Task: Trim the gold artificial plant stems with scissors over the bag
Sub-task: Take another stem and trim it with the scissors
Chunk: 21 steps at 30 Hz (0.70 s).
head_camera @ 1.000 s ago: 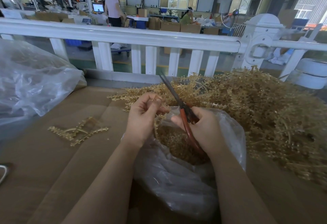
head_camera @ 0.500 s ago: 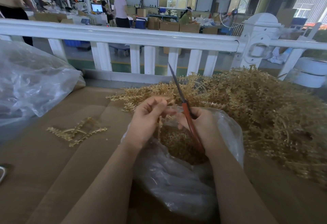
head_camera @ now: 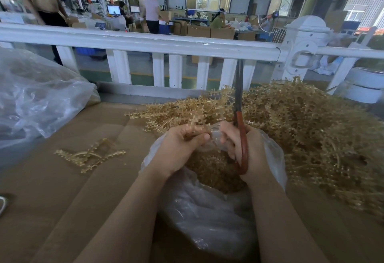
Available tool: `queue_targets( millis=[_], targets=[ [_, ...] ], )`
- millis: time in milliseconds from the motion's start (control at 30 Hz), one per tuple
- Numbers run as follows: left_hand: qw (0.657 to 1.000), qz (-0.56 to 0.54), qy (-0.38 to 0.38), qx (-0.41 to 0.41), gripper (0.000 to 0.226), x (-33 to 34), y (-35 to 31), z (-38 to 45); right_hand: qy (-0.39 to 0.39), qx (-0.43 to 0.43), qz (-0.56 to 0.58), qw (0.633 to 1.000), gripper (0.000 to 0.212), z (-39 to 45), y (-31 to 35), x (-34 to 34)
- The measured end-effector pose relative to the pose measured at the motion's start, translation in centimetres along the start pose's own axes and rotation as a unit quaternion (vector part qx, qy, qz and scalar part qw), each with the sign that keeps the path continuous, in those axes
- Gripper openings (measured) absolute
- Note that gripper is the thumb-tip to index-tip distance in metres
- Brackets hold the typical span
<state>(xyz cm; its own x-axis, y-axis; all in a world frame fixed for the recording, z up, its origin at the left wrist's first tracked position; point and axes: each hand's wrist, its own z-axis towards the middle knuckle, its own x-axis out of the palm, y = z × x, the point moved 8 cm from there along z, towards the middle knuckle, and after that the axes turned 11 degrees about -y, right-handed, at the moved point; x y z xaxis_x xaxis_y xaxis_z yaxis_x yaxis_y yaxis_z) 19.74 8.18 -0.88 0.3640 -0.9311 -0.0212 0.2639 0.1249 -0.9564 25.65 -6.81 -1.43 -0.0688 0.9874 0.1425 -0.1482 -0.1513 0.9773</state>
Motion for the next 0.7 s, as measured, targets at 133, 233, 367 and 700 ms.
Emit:
queue_targets(
  millis=[133, 233, 367, 700],
  targets=[
    [0.996, -0.08, -0.018, -0.039, 0.013, -0.3, 0.2, 0.2, 0.017, -0.012, 0.01, 1.0, 0.018, 0.0, 0.2, 0.5],
    [0.991, -0.116, -0.021, -0.061, 0.015, -0.5, 0.4, 0.3, 0.021, -0.007, 0.004, 1.0, 0.013, 0.0, 0.0, 0.8],
    [0.992, -0.102, 0.001, -0.078, 0.031, -0.1, 0.9, 0.2, 0.019, -0.012, -0.025, 0.999, 0.018, 0.2, -0.4, 0.8],
    [0.983, -0.152, -0.034, -0.1, 0.022, -0.8, 1.2, 0.3, -0.001, -0.049, -0.057, 0.997, 0.03, -0.2, 0.3, 0.7]
  ],
)
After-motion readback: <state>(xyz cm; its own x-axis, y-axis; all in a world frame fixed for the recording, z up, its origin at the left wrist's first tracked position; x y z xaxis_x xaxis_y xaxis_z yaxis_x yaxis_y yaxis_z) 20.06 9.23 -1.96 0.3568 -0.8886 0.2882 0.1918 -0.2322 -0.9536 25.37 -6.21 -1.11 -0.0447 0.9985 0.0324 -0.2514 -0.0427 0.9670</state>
